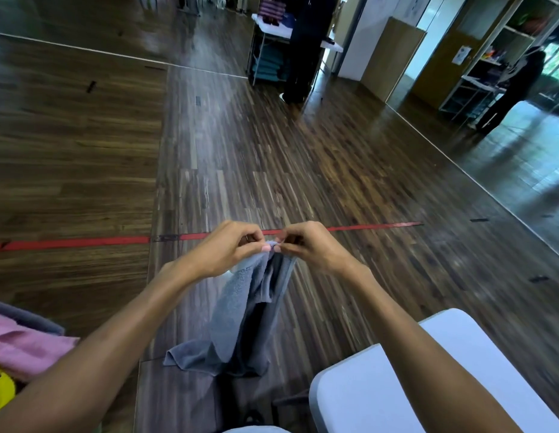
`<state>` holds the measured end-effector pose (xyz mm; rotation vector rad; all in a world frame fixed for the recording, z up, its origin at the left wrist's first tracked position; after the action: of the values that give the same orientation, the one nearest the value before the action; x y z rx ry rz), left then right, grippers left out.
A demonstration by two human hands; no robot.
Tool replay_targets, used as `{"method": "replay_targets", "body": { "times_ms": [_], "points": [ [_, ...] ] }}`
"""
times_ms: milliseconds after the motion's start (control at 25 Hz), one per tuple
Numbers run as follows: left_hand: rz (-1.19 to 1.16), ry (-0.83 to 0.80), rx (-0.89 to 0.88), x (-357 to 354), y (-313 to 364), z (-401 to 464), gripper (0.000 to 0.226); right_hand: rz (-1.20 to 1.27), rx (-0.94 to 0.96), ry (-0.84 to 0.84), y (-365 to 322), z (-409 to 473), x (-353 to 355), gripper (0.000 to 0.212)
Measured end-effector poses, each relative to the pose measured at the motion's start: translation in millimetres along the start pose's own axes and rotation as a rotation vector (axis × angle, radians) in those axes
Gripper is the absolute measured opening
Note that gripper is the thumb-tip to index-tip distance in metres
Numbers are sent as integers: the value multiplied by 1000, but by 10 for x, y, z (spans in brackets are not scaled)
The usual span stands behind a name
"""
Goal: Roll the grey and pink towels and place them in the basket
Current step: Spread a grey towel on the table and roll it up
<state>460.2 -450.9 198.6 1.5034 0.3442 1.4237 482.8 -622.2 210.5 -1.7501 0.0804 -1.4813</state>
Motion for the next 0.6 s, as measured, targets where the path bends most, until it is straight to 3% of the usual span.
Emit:
{"method": "replay_targets", "body": {
  "times_ms": [200, 360, 600],
  "points": [
    [-43, -116, 96, -85, -204, -155, 15, -112, -17, 73, 127, -70, 195, 8],
    [60, -39, 147, 123, -447, -277, 18, -110, -157, 82, 441, -259, 352, 9],
    [78, 40, 197, -2, -383, -216, 14, -217, -223, 2, 560, -358, 134, 8]
  ]
}}
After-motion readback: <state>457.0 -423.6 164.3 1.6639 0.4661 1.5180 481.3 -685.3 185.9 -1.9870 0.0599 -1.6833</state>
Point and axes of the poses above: each hand's wrist, its own z-axis towards the middle knuckle, its own x-axis out of the back of the hand, y = z × x, the point moved 5 cm from there along z, towards the middle knuckle, and after that the axes turned 1 degree about y, right-handed, at the moved point
